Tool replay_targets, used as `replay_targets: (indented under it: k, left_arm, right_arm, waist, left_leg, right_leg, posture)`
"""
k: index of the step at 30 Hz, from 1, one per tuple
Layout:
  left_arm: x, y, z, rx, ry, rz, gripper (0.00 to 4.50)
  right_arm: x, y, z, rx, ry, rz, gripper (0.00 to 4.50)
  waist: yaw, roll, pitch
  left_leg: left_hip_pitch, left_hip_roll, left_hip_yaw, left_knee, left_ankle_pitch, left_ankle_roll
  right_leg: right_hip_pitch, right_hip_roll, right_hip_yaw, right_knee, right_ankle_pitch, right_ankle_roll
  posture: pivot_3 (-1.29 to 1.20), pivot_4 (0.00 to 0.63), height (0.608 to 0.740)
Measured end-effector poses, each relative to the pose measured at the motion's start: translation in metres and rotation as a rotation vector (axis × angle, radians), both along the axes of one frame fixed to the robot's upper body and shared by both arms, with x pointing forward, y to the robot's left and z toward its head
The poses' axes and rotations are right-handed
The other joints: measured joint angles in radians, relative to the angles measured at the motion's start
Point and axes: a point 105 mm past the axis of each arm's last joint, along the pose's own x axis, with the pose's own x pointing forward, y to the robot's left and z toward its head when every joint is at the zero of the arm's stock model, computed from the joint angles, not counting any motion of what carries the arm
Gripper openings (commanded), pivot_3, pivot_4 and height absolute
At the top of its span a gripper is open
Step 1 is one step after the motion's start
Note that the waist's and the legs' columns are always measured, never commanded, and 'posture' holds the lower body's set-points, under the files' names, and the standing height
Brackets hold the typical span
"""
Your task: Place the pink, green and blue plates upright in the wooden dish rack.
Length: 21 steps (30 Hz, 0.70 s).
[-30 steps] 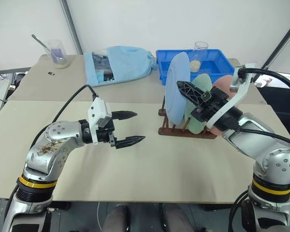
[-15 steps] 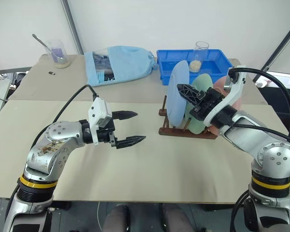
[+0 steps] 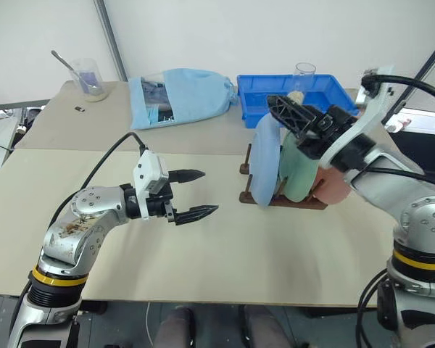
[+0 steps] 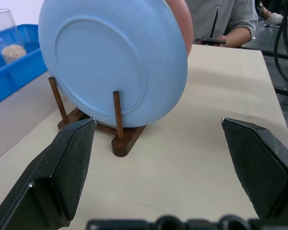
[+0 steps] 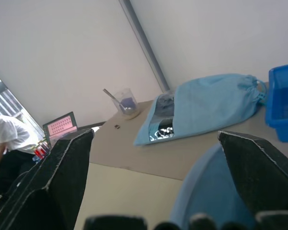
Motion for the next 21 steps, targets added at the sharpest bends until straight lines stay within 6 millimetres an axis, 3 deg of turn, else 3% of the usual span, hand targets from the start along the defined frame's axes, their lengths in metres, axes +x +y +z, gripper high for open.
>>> replay_targets:
  k: [6, 11, 15, 21]
  left_arm:
    - [0.0, 0.001, -0.001, 0.008, 0.0, 0.003, 4.5]
    - [-0.006, 0.015, -0.008, 0.079, 0.018, 0.012, 4.5]
    - [-0.011, 0.039, -0.016, 0.21, 0.017, 0.066, 4.5]
    - [-0.018, 0.081, -0.04, 0.401, 0.044, 0.223, 4.5]
  right_arm:
    - [-0.019, -0.014, -0.008, -0.243, -0.059, 0.081, 4.48]
    - [-0.051, -0.033, -0.011, -0.502, -0.084, 0.195, 4.48]
    - [-0.069, -0.064, -0.029, -0.748, -0.018, 0.216, 4.48]
    - [-0.092, -0.119, -0.056, -0.963, 0.071, 0.199, 4.48]
  waist:
    - [0.004, 0.0, 0.0]
    - [0.006, 0.0, 0.0]
    - [0.008, -0.001, 0.0]
    - [0.023, -0.001, 0.0]
  left_leg:
    - [-0.001, 0.0, 0.0, 0.0, 0.0, 0.0]
    - [0.0, 0.001, 0.0, 0.0, 0.0, 0.0]
    - [0.002, 0.001, 0.001, 0.0, 0.0, 0.0]
    - [0.006, 0.002, 0.006, 0.0, 0.0, 0.0]
  right_leg:
    - [0.0, 0.0, 0.0, -0.001, 0.0, 0.0]
    - [0.0, 0.0, 0.0, -0.001, -0.002, 0.001]
    - [0.001, -0.001, 0.0, -0.001, -0.008, 0.0]
    - [0.003, -0.002, 0.002, -0.001, -0.007, 0.001]
  posture:
    - [0.0, 0.15, 0.74]
    - [0.0, 0.15, 0.74]
    - [0.0, 0.15, 0.74]
    - [0.0, 0.15, 0.74]
